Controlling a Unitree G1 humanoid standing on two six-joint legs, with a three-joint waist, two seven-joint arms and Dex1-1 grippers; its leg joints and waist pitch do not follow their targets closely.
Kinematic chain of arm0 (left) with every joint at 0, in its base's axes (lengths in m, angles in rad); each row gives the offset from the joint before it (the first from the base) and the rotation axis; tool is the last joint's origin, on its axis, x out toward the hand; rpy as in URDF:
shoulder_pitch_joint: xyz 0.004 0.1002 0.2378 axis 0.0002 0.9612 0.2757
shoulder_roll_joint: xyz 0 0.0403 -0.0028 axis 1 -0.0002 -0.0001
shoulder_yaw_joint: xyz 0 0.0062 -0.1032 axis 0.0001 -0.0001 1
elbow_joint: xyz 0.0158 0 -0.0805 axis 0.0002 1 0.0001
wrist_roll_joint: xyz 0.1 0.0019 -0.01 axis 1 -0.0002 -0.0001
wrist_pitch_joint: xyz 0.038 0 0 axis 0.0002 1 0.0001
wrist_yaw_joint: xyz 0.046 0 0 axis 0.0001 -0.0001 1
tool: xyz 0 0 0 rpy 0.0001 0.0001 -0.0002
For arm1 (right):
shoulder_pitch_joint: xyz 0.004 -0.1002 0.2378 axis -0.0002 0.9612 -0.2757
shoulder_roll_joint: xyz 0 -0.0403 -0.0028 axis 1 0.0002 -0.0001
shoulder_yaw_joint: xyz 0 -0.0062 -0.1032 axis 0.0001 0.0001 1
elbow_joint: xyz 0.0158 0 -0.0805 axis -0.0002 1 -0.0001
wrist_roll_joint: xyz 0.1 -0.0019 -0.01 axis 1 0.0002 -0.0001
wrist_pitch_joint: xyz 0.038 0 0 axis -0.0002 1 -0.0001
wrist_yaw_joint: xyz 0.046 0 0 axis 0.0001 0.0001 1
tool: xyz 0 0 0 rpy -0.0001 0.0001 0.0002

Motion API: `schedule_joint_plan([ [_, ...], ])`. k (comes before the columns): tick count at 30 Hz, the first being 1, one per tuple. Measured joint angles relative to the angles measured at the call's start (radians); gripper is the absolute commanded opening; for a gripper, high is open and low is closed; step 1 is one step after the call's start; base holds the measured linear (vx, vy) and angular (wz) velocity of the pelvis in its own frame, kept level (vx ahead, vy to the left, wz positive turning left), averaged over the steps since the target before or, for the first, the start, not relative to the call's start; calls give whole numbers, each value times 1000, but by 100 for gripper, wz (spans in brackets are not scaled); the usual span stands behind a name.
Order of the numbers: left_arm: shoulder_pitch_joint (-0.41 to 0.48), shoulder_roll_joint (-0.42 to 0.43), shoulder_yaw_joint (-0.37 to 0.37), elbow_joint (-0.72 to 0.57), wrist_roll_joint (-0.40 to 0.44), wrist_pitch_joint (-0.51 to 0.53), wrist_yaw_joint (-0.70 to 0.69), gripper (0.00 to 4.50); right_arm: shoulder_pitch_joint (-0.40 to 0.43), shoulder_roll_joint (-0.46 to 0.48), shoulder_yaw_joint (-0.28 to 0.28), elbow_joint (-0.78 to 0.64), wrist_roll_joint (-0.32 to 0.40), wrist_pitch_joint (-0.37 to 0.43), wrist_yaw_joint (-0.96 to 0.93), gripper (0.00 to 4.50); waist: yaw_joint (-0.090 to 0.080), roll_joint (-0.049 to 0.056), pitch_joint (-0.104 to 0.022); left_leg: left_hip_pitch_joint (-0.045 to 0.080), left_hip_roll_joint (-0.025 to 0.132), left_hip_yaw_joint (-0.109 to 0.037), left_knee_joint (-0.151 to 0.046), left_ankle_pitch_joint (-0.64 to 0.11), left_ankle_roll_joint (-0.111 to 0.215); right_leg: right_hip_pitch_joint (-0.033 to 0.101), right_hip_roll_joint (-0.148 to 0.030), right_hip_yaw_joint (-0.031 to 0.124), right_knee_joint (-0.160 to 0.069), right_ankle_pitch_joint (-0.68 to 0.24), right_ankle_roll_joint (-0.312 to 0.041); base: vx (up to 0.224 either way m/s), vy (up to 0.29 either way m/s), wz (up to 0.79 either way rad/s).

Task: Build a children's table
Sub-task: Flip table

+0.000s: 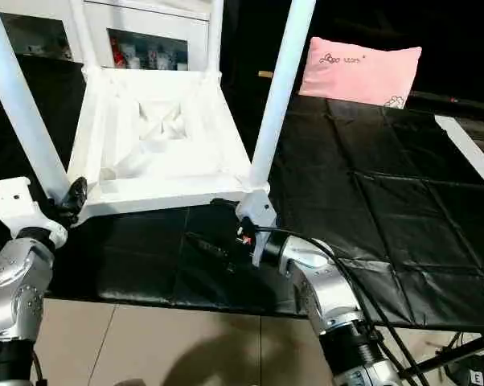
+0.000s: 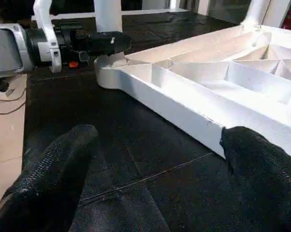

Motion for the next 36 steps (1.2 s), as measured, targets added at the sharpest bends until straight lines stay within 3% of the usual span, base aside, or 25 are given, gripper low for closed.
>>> schedule_joint_plan([
  [9, -2, -1, -3, 0, 1, 10, -5, 241, 0, 0, 1, 0, 0, -2, 3, 450, 0, 0, 0, 0, 0, 0, 0, 0, 0, 0, 0, 0, 0, 0, 0, 0, 0, 0],
  [16, -1, -26, 7, -64, -29, 122, -9, 237, -29, 33, -15, 59, -21, 23, -92, 450, -1, 4, 2, 0, -1, 1, 0, 0, 0, 0, -1, 0, 1, 0, 0, 0, 0, 0],
  [19, 17, -70, 17, -136, -93, 207, -9, 237, -77, 68, -59, 129, -30, 83, -209, 450, 1, 14, 3, -1, -2, 4, -1, 1, 1, -1, -4, 1, 1, -1, 0, 0, 0, 0],
  [21, 42, -108, 23, -187, -185, 249, -14, 237, -89, 87, -91, 156, -26, 112, -258, 450, 6, 14, 3, -1, -3, 4, -1, 1, 2, -1, -4, 1, 2, -4, 0, 0, 0, 0],
  [26, 81, -165, 21, -241, -305, 316, -52, 234, -141, 139, -148, 235, 14, 121, -342, 450, 7, 6, 2, 0, -2, 4, -2, 4, 7, -2, -4, 0, 3, -5, 1, 0, 0, 0],
  [30, 92, -155, 21, -277, -311, 370, -56, 229, -185, 193, -202, 298, 63, 114, -336, 450, -2, 1, 1, 0, -2, 4, -2, 2, 3, -1, -4, 0, 4, -4, 1, 0, 0, 0],
  [32, 100, -135, 6, -291, -311, 384, -56, 229, -206, 234, -234, 310, 124, 111, -292, 450, -4, 1, 2, 0, -2, 4, -2, 2, 3, -1, -4, 0, 4, -4, 1, 0, 0, 0],
  [36, 101, -130, -5, -304, -310, 396, -56, 229, -231, 251, -256, 334, 181, 113, -235, 450, 0, -1, 2, -1, -2, 4, -3, 4, 7, -2, -4, 0, 3, -5, 2, 0, 0, 0],
])
